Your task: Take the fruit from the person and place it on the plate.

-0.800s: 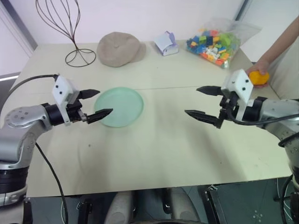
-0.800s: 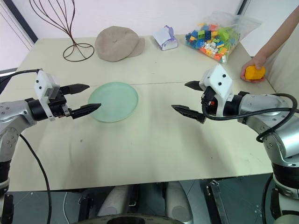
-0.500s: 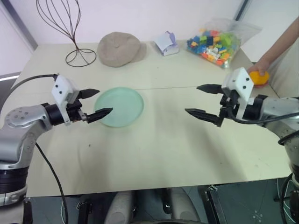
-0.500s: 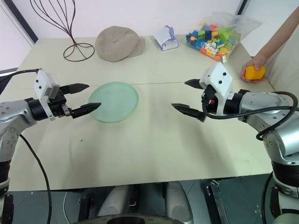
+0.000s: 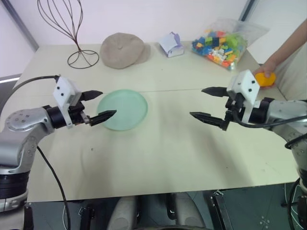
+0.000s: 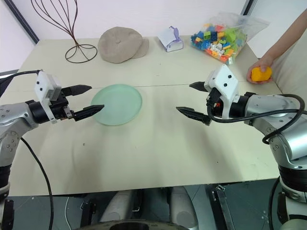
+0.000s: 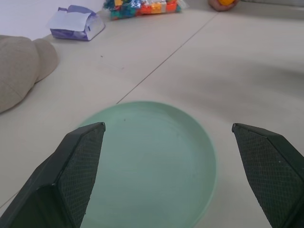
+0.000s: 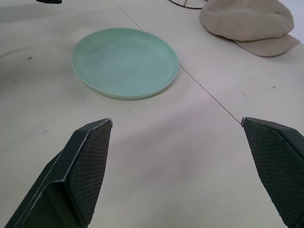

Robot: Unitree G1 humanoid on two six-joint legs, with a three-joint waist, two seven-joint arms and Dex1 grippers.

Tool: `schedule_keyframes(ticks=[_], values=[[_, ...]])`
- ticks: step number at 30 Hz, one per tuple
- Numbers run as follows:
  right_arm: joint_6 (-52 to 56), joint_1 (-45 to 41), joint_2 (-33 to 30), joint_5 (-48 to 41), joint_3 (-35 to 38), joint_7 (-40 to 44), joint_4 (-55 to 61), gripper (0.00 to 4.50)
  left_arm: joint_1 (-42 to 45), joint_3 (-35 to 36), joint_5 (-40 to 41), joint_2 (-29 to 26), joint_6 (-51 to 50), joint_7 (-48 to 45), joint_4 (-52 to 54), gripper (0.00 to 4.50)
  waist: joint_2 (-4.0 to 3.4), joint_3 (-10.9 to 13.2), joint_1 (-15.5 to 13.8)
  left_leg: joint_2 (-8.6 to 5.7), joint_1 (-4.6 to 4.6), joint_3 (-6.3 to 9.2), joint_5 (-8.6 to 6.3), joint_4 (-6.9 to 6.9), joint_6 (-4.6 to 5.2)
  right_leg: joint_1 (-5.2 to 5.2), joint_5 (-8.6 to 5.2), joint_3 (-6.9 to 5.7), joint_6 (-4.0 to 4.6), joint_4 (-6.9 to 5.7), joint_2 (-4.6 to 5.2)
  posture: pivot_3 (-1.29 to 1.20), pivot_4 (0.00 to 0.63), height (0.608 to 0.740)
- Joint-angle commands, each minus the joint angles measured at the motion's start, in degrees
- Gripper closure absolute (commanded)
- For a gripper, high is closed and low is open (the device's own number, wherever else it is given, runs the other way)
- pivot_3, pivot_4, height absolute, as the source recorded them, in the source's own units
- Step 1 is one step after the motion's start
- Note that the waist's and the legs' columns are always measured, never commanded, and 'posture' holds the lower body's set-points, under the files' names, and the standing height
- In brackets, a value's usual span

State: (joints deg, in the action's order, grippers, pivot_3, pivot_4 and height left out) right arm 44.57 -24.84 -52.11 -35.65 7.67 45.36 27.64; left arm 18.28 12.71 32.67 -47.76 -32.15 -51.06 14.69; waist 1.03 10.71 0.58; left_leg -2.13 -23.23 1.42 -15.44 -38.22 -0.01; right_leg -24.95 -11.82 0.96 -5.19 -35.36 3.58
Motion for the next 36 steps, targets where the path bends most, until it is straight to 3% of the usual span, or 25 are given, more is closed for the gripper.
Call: schedule_keyframes(ticks=[1,36], values=[[-0.7,-0.36,-0.02,-0.07,1.43,-0.3,1.18,0.04,0.85,0.87,0.06,-0.29,0.99,-0.2,1.01,0.0,0.0,0.0,0.0,0.0,0.0,0.0,0.0,0.0,0.0,0.0,0.0,0.0,0.0,0.0,0.0,0.0,0.15,0.74],[1.29,0.61,2.11,-1.52,1.77,-4.75,3.99,0.04,2.2,-0.19,-1.33,1.08,1.86,1.08,0.53,0.0,0.0,0.0,0.0,0.0,0.0,0.0,0.0,0.0,0.0,0.0,0.0,0.01,0.0,-0.01,0.0,0.0,0.15,0.74]])
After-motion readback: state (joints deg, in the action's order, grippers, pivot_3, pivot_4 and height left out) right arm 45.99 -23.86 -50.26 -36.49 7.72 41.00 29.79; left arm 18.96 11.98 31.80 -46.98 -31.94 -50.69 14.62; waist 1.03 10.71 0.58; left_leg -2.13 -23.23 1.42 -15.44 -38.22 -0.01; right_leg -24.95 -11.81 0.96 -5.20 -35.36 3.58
